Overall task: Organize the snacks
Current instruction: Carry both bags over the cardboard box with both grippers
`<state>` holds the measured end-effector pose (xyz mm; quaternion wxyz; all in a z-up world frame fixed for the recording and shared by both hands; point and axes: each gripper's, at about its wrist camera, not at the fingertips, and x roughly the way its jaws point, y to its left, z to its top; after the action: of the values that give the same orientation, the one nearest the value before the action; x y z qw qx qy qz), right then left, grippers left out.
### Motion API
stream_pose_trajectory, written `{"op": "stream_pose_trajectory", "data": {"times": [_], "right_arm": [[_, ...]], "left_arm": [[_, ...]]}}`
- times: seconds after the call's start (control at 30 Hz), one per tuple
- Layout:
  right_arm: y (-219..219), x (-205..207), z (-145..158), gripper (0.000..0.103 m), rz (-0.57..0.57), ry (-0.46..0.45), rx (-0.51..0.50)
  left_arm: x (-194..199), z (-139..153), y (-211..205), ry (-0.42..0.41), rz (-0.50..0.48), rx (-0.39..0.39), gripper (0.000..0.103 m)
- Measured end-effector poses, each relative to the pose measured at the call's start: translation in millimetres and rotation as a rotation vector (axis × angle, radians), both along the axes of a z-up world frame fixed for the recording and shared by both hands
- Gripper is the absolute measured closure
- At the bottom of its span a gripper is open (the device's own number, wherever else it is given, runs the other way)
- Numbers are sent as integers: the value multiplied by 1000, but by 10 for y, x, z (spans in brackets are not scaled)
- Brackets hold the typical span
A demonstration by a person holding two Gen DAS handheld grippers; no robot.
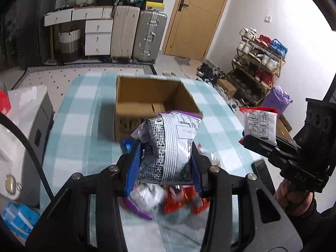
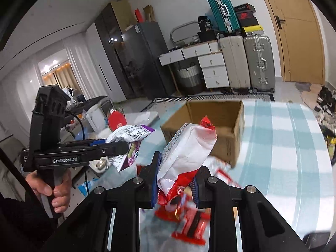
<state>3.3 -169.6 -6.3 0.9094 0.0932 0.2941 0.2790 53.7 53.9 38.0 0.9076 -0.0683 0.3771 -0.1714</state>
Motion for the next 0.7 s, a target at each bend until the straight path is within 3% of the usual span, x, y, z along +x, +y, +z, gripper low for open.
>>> {"op": "stream_pose_trajectory", "data": {"times": [0.47, 0.6, 0.7], "right_arm": [[162, 874, 699, 78, 50, -42, 5], [240, 1211, 795, 78, 51, -24, -13], [275, 1469, 771, 78, 42, 9, -27]], "left_arm": [[1313, 672, 98, -21, 48, -1, 63], [1730, 686, 54, -4, 57, 17, 63], [2095, 515, -9, 41, 75, 29, 63]]}}
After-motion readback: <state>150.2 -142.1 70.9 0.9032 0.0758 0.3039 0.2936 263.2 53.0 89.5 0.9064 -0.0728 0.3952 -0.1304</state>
